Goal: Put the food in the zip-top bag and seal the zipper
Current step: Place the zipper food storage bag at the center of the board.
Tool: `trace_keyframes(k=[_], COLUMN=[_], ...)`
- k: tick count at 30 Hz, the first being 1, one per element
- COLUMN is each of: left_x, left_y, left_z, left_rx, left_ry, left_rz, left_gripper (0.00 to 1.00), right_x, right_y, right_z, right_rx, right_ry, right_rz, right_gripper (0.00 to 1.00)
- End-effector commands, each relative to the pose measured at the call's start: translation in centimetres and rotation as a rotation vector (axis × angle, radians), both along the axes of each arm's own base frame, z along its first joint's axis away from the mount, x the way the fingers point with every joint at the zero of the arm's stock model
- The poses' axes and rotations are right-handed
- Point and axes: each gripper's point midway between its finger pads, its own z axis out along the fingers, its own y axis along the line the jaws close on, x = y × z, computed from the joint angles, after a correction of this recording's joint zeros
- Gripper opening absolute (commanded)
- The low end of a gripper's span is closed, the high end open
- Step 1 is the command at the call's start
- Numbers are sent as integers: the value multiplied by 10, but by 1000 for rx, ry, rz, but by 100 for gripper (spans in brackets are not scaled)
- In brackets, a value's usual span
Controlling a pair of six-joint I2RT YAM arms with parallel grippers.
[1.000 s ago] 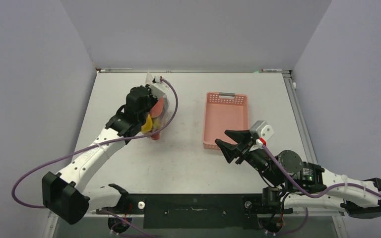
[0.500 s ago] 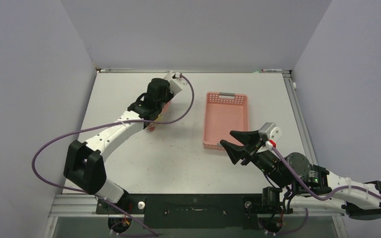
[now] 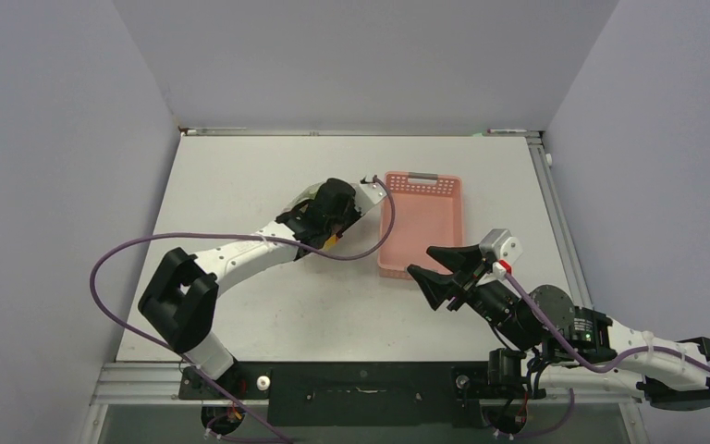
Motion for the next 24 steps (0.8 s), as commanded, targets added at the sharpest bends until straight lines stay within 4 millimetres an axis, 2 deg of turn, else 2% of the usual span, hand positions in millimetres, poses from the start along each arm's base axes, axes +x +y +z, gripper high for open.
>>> trace_keyframes(k=[1,7,16,22,24], left_x=[-11,-38,-74,-99,-106], left_y=[-16,-17,-8,-7,-3], left_z=[9,10,10,14,14], left_rx=[-179,-282,-393,-483,-498], left_ry=[39,77,149,193,199], left_rz=[5,-4,21,9,14], left_gripper=[0,0,0,12,20], right_x=[-1,3,4,6,6], right_y=[-1,-9,-14,-15,-16], right_z=[1,-1,-7,-10,-10], right_rx=[29,39,37,33,33], right_ry=[25,35,63,75,79], right_rz=[1,-35,-53,-71,-77], right_gripper=[50,51,59,64,66])
